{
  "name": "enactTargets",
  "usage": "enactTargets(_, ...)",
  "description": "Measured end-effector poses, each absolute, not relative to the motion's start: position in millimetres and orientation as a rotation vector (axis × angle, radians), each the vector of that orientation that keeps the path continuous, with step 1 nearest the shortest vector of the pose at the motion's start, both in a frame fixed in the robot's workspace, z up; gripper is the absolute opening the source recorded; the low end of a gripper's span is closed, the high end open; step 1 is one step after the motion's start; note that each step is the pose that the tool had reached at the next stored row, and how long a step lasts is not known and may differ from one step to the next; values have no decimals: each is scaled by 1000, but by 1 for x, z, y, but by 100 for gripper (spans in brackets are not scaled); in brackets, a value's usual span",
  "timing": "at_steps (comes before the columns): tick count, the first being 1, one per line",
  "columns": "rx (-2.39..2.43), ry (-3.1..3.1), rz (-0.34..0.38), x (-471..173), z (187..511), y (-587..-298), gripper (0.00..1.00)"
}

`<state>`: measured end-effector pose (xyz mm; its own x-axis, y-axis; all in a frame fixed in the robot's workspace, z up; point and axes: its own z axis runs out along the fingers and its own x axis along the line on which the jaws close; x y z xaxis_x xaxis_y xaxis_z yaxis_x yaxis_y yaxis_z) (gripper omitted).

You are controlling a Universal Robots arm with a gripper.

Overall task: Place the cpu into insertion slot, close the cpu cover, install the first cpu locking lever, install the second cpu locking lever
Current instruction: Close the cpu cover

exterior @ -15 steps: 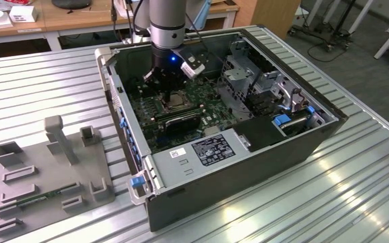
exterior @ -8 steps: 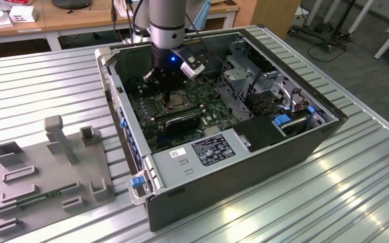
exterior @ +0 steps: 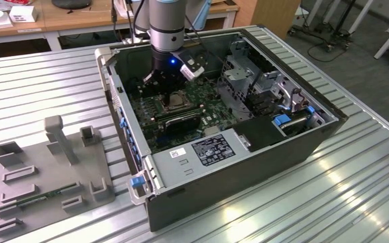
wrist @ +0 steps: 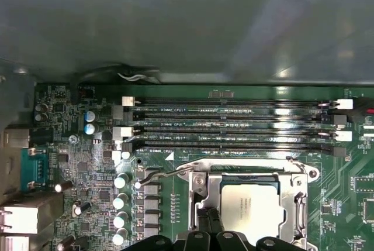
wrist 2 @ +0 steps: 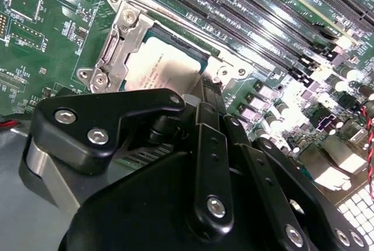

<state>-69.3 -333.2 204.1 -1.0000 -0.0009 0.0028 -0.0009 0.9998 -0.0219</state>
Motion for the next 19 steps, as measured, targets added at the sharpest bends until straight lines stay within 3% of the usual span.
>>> enactTargets(19,1,-3139,34,-69,201,-333,11)
